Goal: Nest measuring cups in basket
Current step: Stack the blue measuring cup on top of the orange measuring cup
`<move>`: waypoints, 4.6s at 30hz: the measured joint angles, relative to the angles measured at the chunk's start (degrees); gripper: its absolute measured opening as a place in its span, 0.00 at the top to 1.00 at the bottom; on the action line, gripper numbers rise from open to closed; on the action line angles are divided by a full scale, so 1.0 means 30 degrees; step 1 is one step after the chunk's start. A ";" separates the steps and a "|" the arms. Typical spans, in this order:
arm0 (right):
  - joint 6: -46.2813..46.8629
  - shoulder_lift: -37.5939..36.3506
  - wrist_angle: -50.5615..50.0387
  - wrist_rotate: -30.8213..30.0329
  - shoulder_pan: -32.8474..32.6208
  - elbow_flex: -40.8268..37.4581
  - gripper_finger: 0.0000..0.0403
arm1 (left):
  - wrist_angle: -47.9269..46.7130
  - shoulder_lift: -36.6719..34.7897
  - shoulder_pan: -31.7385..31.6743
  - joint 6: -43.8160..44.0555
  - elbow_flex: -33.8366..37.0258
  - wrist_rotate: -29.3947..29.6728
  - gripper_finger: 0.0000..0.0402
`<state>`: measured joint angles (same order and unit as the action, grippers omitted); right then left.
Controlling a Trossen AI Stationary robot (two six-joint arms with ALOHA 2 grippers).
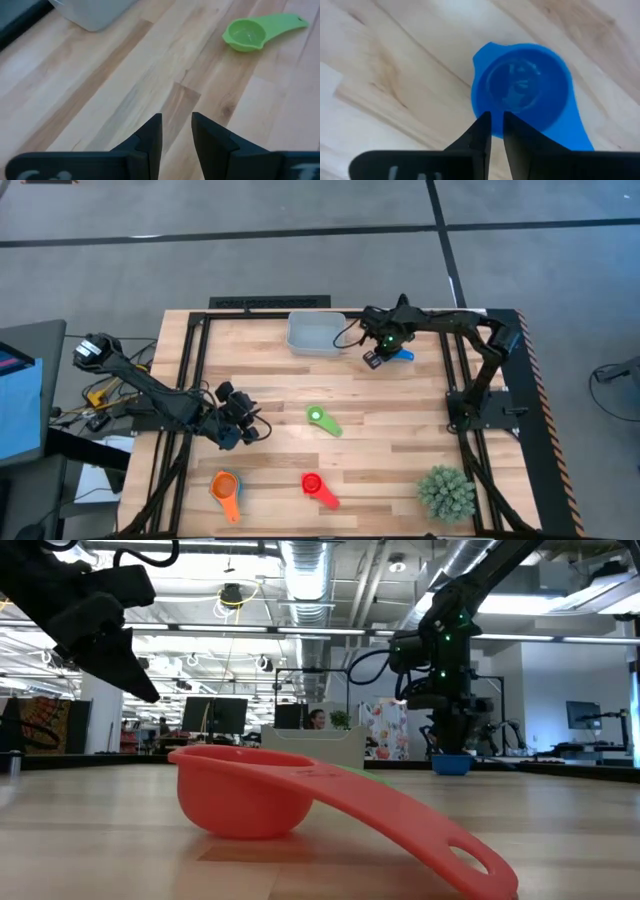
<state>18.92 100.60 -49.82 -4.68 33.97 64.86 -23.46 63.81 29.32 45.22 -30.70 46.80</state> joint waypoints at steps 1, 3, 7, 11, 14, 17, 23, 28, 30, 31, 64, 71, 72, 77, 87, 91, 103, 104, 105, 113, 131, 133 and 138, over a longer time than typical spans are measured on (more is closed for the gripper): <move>0.0153 0.0000 0.0062 -0.0255 -0.0022 0.0000 0.82 | 0.0027 0.0000 0.0000 0.0004 0.0000 0.0185 0.76; 0.0210 0.0000 0.0123 -0.0518 -0.0035 0.0000 0.83 | 0.0062 0.0000 0.0000 0.0099 0.0000 0.0358 0.76; 0.0200 0.0000 0.0176 -0.0542 -0.0037 0.0000 0.82 | 0.0093 0.0005 0.0000 0.0146 0.0000 0.0330 0.76; -0.0504 -0.0143 0.0223 -0.0636 -0.0072 0.0000 0.77 | 0.0093 0.0000 0.0000 0.0178 0.0000 0.0053 0.76; -0.1118 -0.0363 0.0878 -0.2674 0.0140 0.0001 0.71 | 0.0088 0.0000 0.0000 0.0183 0.0000 0.0163 0.76; -0.1970 -0.0289 0.1135 -0.3586 0.0669 0.0335 0.63 | 0.0104 0.0000 0.0000 0.0209 0.0000 0.0651 0.76; -0.3820 0.0772 0.0877 -0.3357 0.1637 0.0321 0.41 | 0.0326 0.0007 0.0042 0.0551 -0.0007 0.0636 0.76; -0.4473 0.2181 0.0653 -0.2212 0.2186 0.0330 0.38 | 0.0333 0.0007 0.0117 0.0689 -0.0007 0.0520 0.76; -0.4326 0.2473 0.0461 -0.2043 0.2196 0.0406 0.40 | 0.0333 0.0007 0.0117 0.0695 -0.0007 0.0426 0.76; -0.4295 0.2594 0.0368 -0.2042 0.2128 0.0416 0.42 | 0.0339 0.0007 0.0117 0.0701 -0.0007 0.0368 0.76; 0.5693 -0.2724 0.8968 -0.8274 -1.0283 0.0322 0.97 | 0.1938 0.0007 0.0852 -0.0374 -0.0007 0.2284 0.76; 0.5626 -0.0869 1.5503 -1.2781 -1.2558 0.0313 0.93 | 0.6716 0.0007 0.0852 -0.5577 -0.0015 0.4375 0.76; 0.5529 -0.0617 1.5870 -1.3391 -1.2734 0.0313 0.93 | 0.7411 0.0007 0.0852 -0.6396 -0.0015 0.4700 0.76; 0.4549 0.0603 1.8225 -1.5198 -1.3307 0.0291 0.96 | 1.0794 0.0007 0.0800 -1.0550 -0.0029 0.5842 0.76; 0.5310 0.1246 2.2533 -1.5361 -1.3996 0.0313 0.91 | 1.2567 0.0007 -0.0960 -1.4593 -0.0029 0.4479 0.76; 0.6659 0.1253 2.3796 -1.5346 -1.4096 0.0313 0.94 | 1.3880 0.0007 -0.1431 -1.5845 -0.0024 0.3714 0.76; 0.8707 0.1253 2.4370 -1.5420 -1.4067 0.0313 0.91 | 1.8862 0.0015 -0.2952 -2.3781 -0.0022 0.0903 0.76; 0.8720 0.1253 2.4383 -1.5426 -1.4067 0.0313 0.92 | 1.9000 0.0015 -0.3168 -2.4224 -0.0022 0.0602 0.76; 0.8721 0.1253 2.4404 -1.5426 -1.4067 0.0313 0.93 | 1.9181 0.0015 -0.3360 -2.4588 -0.0022 0.0240 0.76; 0.8738 0.1253 2.5129 -1.5510 -1.4067 0.0313 0.92 | 2.0500 0.1387 -0.4673 -2.6578 -0.0340 -0.0757 0.76; 0.8535 0.0863 2.3793 -1.5971 -1.3957 0.0321 0.91 | 2.1396 0.5333 -0.5268 -3.0995 -0.2397 0.1989 0.76; 0.7800 0.0583 2.3299 -1.5569 -1.3950 0.0328 0.91 | 2.1389 0.5301 -0.5306 -3.1063 -0.2397 0.2072 0.77; 0.5984 -0.0325 2.1283 -1.4609 -1.3847 0.0335 0.94 | 2.1540 0.5311 -0.5672 -3.0542 -0.2404 0.1843 0.88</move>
<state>36.87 99.62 14.03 -48.51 -7.57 65.87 41.16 79.75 12.30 -46.40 -37.91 52.33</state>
